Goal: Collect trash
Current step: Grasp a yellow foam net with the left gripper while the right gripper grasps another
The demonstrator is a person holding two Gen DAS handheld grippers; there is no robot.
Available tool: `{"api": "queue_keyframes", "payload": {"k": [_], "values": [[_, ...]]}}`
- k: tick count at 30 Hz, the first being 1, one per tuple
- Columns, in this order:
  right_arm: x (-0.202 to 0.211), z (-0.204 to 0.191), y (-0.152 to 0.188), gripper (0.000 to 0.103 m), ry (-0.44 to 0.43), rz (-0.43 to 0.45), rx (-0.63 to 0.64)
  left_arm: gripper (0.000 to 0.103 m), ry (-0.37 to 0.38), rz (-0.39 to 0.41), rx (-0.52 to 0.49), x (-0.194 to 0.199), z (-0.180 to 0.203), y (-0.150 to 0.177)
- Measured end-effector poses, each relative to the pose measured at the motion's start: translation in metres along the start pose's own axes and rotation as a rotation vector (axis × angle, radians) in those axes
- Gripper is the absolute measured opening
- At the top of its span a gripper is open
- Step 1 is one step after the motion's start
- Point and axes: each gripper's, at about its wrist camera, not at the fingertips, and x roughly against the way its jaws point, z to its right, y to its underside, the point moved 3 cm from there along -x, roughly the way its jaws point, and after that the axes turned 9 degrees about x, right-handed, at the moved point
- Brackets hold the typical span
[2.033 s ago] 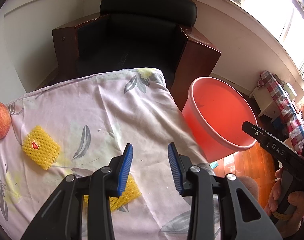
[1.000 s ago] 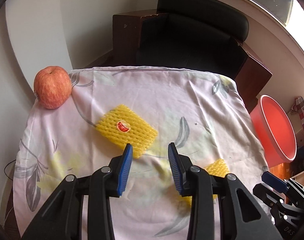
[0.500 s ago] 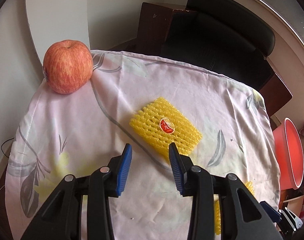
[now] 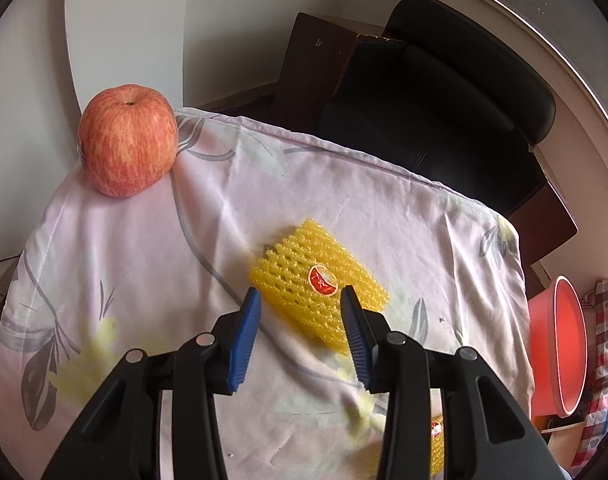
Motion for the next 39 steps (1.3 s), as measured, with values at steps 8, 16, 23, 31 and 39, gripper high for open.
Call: {"api": "queue_keyframes", "payload": {"k": [8, 16, 23, 31, 39], "values": [[-0.007, -0.004, 0.002, 0.043, -0.002, -0.022, 0.004, 0.030, -0.070, 0.019, -0.059, -0.020, 0.011, 0.004], [-0.007, -0.003, 0.001, 0.043, -0.007, -0.017, -0.004, 0.008, -0.028, 0.023, -0.078, -0.012, 0.004, 0.004], [-0.008, -0.002, 0.002, 0.043, 0.002, -0.022, -0.006, 0.008, 0.010, 0.034, -0.097, 0.013, -0.008, 0.012], [-0.014, 0.001, 0.003, 0.043, 0.034, -0.036, -0.002, 0.008, 0.042, 0.021, -0.112, 0.036, -0.018, 0.029], [-0.017, -0.005, 0.006, 0.024, 0.054, -0.039, 0.014, 0.008, 0.050, 0.003, -0.132, 0.043, -0.019, 0.038]]}}
